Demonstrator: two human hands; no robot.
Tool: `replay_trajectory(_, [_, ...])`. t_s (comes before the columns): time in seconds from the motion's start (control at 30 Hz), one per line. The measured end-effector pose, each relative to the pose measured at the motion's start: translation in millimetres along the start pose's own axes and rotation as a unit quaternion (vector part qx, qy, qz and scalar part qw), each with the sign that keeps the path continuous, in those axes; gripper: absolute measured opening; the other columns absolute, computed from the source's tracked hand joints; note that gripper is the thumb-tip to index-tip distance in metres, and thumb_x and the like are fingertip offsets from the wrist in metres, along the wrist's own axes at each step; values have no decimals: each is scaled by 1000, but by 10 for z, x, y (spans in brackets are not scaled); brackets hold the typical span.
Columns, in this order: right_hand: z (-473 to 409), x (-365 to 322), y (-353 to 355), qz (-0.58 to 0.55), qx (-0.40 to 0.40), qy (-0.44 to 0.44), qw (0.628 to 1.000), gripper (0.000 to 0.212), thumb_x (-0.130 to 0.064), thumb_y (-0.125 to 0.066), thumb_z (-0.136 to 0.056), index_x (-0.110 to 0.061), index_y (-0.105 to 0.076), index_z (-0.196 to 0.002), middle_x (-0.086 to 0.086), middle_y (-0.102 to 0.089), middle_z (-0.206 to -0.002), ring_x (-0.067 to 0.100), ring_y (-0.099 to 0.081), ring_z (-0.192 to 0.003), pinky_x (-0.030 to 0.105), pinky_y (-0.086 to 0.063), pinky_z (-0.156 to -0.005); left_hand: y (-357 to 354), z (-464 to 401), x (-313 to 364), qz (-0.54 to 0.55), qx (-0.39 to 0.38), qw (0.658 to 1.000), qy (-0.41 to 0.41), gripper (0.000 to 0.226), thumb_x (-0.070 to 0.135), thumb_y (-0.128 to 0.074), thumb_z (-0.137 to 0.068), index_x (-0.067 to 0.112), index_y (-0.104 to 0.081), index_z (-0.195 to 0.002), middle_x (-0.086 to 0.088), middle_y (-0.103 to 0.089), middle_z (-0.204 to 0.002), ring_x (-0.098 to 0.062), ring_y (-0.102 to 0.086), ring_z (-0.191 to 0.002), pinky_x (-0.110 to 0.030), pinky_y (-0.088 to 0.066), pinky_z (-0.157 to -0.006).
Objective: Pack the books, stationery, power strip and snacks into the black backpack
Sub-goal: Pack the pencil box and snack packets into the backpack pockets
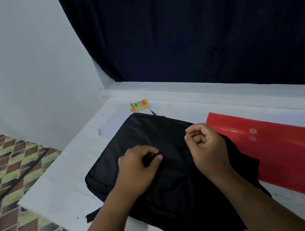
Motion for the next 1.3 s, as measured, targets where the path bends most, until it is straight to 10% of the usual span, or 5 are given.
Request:
replay_trajectory(0.23, [-724,-26,-662,135,-59,16,989,21,-4,-58,-89,-21,-68,-98,-13,-65,-93,2,-59,-74,4,-42,-63,336,-609,-583,-7,-2,1000,21,7,43,-66,-84,48,-65,-88,24,-65,-98,-6,-58,-102,-48,-47,-97])
replay_trajectory(0.63, [-1837,1253,-1561,352,-81,-188,913,22,-21,-56,-93,-17,-69,-110,7,-67,-121,26,-61,-111,29,-49,-90,346,-1933,-1528,14,-71,997,4,13,31,-72,-89,41,-69,-96,18,-68,-100,-9,-59,-96,-41,-50,-93])
replay_trajectory(0.83, [-1795,1444,-1654,404,-141,-197,882,37,-30,-79,-74,-13,-50,-60,4,-46,-70,15,-47,-60,25,-31,-51,74,-2528,-1837,19,-87,996,13,20,28,-72,-89,32,-70,-108,11,-67,-102,-16,-59,-98,-41,-52,-90])
replay_trajectory(1.1, [-1796,1426,-1697,390,-120,-172,897,12,-14,-73,-76,-24,-66,-79,-7,-55,-92,9,-57,-84,18,-47,-71,-581,-3228,-2145,-77,-128,989,19,65,47,-62,-92,31,-38,-150,-4,-31,-158,-32,-23,-144,-57,-30,-108])
replay_trajectory(1.3, [-1801,1383,-1704,346,-106,-162,918,32,-32,-55,-98,-13,-72,-78,-3,-63,-91,7,-60,-87,13,-42,-80,-790,-3195,-2269,-93,-76,993,4,60,46,-64,-87,16,-48,-137,-3,-43,-150,-26,-30,-143,-51,-24,-109])
Point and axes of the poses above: each hand's wrist, its own z-axis away from the middle knuckle, its own y-axis out of the back of the hand, x = y × z, the point moved 6 cm from there along -z, towards the middle knuckle
